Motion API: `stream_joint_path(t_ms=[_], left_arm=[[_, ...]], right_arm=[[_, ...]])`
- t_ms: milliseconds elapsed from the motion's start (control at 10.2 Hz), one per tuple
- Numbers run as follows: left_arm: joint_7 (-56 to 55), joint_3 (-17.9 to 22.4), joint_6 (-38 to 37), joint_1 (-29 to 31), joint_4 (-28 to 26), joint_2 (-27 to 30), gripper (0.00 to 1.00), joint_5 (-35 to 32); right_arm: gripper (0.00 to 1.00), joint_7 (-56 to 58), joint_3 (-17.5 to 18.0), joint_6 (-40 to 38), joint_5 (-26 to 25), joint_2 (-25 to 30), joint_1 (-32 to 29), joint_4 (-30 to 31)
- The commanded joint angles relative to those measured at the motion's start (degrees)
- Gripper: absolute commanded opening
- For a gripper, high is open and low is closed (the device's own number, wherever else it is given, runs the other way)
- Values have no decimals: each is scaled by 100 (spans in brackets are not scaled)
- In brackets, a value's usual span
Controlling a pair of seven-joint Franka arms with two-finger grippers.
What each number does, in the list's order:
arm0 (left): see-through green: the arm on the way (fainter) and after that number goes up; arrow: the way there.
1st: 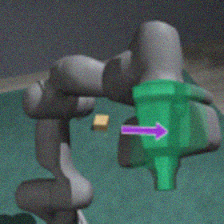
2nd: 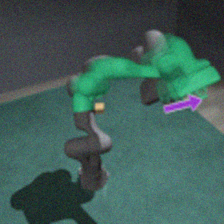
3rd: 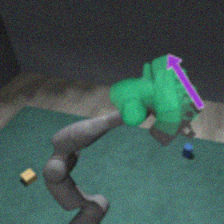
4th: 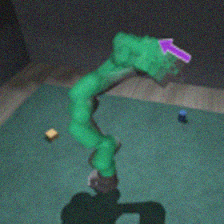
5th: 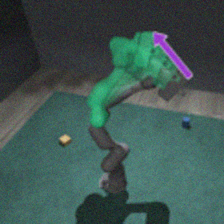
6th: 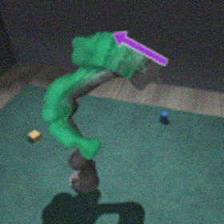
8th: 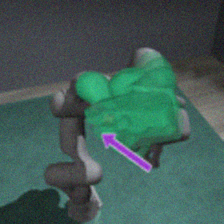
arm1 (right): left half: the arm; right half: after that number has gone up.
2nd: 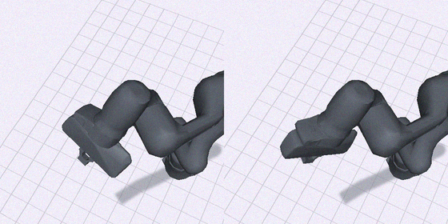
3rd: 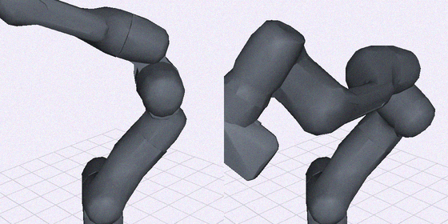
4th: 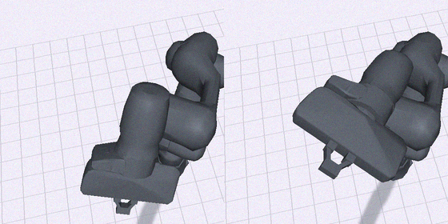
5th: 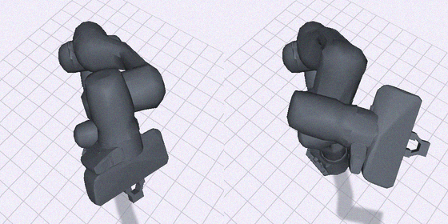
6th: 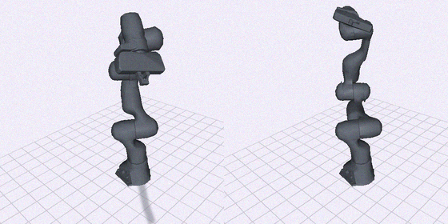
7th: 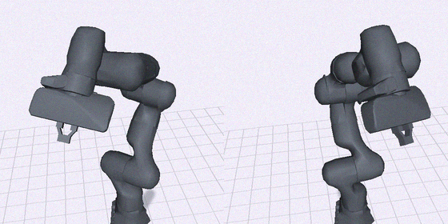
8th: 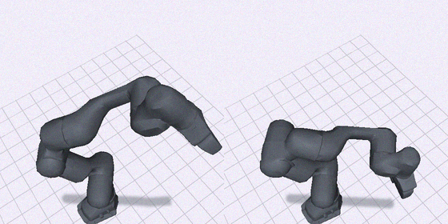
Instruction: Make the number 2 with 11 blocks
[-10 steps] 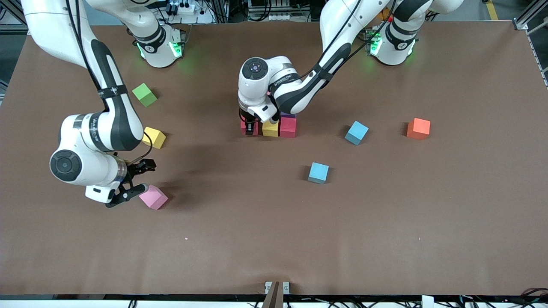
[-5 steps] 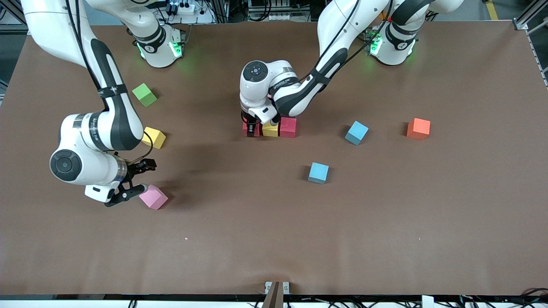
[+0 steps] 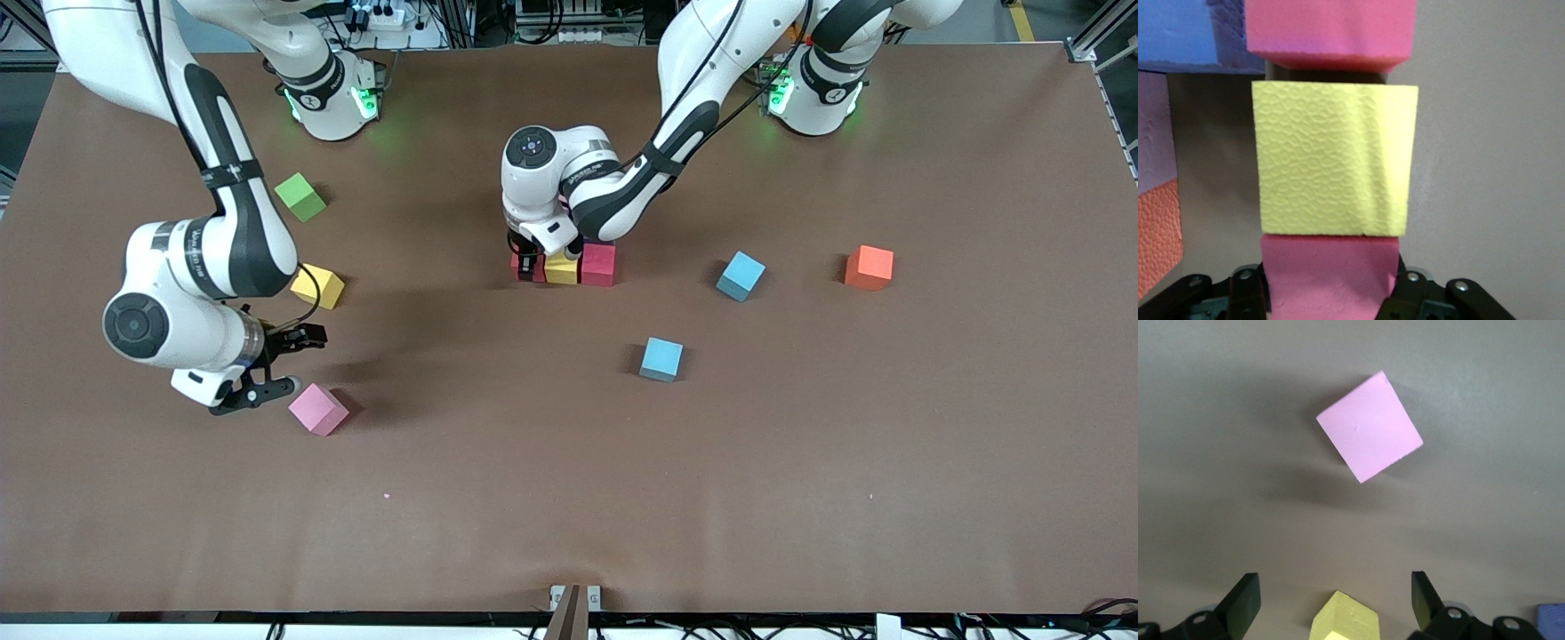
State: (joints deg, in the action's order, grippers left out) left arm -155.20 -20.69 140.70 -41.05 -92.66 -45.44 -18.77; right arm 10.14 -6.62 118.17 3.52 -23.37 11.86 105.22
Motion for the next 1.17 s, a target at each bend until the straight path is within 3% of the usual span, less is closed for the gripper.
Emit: stream_joint_path(t_ms=[0,98,587,979,1076], left_arm=[[-257,-5,150,36,-209,123,0,-259],[-257,-5,185,44,-261,123,0,-259],[-222,-14,203,159,-490,254,0,-259],[-178,-32,212,247,-561,299,0,-268],[-178,-32,212,229,-534,290,7,-259]], right_arm=[[100,-720,55,1115,52,718,-26,1451],[100,-1168,55,1477,52,877,-26,1901],[100,-2936,55,1393,131,949,-403,2283],[100,-2930,99,1428,719,914,-510,2634],[100,-2921,99,1419,833,922,-483,2652]])
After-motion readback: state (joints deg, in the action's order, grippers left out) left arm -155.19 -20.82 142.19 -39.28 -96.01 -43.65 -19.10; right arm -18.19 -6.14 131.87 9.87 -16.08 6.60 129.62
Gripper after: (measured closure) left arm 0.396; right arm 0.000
